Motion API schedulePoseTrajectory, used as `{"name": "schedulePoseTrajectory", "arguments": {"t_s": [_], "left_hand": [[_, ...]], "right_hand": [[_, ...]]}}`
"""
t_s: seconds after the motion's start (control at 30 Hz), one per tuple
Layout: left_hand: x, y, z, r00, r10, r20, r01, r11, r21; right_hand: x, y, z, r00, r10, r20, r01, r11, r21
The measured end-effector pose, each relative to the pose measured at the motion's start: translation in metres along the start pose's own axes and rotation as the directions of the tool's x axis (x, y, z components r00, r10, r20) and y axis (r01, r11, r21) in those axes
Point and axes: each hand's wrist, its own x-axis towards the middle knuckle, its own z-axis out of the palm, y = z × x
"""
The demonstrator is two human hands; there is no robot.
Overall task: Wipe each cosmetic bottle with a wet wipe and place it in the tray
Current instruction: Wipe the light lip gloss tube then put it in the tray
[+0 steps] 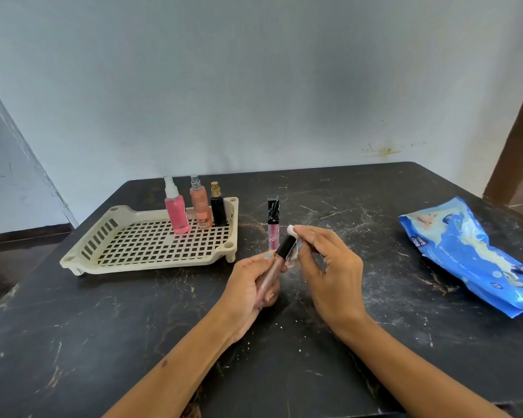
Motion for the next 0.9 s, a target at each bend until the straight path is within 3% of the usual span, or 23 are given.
{"name": "schedulePoseTrajectory", "arguments": {"t_s": [0.2,0.27,0.33,0.37,0.43,0.53,0.63,0.73,0.8,0.9], "left_hand": [[-0.003,0.003,0.0,0.999,-0.034,0.014,0.036,0.983,-0.177],[-0.004,0.006,-0.001,0.998,-0.053,0.033,0.06,0.954,-0.294],[-0.004,0.007,-0.004,0.997,-0.066,0.027,0.071,0.95,-0.305],[-0.005,0.006,-0.004,0.997,-0.069,0.017,0.071,0.951,-0.301],[-0.005,0.005,-0.004,0.998,-0.052,0.029,0.058,0.951,-0.303],[-0.004,0.001,-0.002,0.999,-0.014,0.035,0.022,0.97,-0.242],[-0.003,0.001,-0.001,0.999,-0.006,0.037,0.015,0.964,-0.264],[-0.005,0.007,-0.001,0.999,-0.039,0.018,0.043,0.943,-0.33],[-0.002,0.007,-0.002,0.996,-0.084,-0.013,0.075,0.94,-0.333],[0.001,0.005,-0.001,0.991,-0.109,-0.083,0.079,0.949,-0.304]], "right_hand": [[-0.01,-0.01,0.007,0.952,-0.246,0.184,0.255,0.967,-0.025],[-0.017,-0.017,0.01,0.872,-0.382,0.305,0.394,0.919,0.025],[-0.022,-0.022,0.011,0.768,-0.499,0.401,0.517,0.853,0.073],[-0.022,-0.022,0.011,0.748,-0.519,0.414,0.539,0.839,0.076],[-0.02,-0.018,0.011,0.817,-0.448,0.363,0.465,0.884,0.042],[-0.012,-0.01,0.007,0.954,-0.204,0.218,0.229,0.969,-0.093],[-0.012,-0.009,0.005,0.937,-0.244,0.25,0.273,0.958,-0.09],[-0.02,-0.018,0.008,0.843,-0.399,0.361,0.406,0.912,0.062],[-0.022,-0.021,0.009,0.809,-0.427,0.404,0.426,0.9,0.096],[-0.018,-0.018,0.009,0.861,-0.379,0.34,0.389,0.92,0.041]]}}
